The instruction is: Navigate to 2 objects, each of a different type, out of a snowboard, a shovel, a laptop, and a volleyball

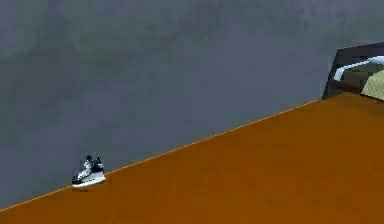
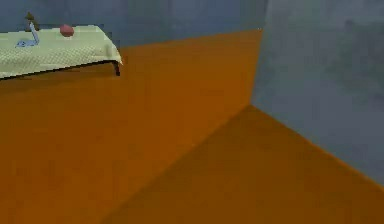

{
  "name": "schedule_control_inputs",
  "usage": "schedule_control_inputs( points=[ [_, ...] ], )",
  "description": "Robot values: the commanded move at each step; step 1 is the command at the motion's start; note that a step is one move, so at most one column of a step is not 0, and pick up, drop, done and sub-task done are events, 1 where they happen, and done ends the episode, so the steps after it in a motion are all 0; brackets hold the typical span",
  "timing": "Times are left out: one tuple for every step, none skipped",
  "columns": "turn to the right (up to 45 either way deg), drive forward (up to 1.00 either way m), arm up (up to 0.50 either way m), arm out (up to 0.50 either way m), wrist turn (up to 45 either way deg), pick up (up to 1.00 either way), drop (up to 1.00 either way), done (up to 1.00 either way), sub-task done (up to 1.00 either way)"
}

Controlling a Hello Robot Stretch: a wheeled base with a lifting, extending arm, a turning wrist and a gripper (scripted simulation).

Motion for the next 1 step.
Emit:
schedule_control_inputs(
  points=[
    [-45.0,0.00,0.00,0.00,0.0,0.00,0.00,0.00,0.00]
  ],
)
